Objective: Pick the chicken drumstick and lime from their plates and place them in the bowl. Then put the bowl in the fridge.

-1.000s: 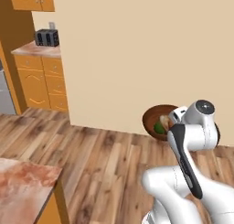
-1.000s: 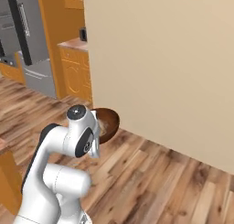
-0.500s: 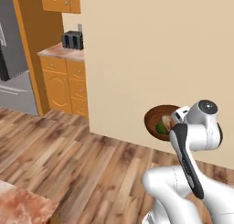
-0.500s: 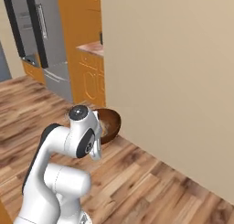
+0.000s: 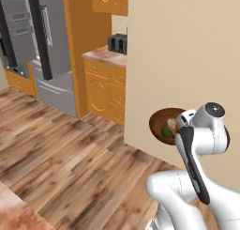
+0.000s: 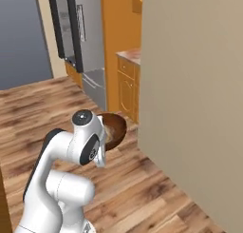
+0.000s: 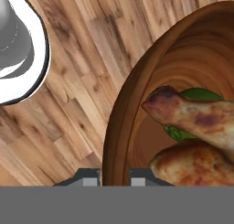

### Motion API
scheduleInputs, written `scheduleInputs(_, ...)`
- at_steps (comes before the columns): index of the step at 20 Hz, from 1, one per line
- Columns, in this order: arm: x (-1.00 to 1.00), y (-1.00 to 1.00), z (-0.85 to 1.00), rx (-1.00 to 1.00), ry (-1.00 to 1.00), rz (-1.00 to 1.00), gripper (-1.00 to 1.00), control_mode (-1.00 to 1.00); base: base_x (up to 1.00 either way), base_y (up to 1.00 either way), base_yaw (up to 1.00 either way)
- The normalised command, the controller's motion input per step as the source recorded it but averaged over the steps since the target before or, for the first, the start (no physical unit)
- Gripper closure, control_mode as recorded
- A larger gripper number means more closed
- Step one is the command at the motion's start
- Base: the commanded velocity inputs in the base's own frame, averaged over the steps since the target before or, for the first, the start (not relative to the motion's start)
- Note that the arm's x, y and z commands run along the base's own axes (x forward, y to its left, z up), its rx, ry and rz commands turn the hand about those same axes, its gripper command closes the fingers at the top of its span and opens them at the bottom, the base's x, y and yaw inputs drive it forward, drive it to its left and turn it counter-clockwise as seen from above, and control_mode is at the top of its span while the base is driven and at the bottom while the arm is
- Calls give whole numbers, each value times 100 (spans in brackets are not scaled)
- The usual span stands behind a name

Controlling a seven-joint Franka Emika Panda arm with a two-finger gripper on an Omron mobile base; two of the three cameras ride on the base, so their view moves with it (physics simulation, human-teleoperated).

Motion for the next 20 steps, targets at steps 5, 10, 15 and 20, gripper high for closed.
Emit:
scheduleInputs(5, 0, 0, 0, 0, 0, 0, 100, 100, 73, 0, 50)
scheduleInputs(10, 0, 0, 0, 0, 0, 0, 100, 100, 75, 0, 48)
scheduleInputs(15, 0, 0, 0, 0, 0, 0, 100, 100, 77, 0, 45)
scheduleInputs(20, 0, 0, 0, 0, 0, 0, 100, 100, 78, 0, 44)
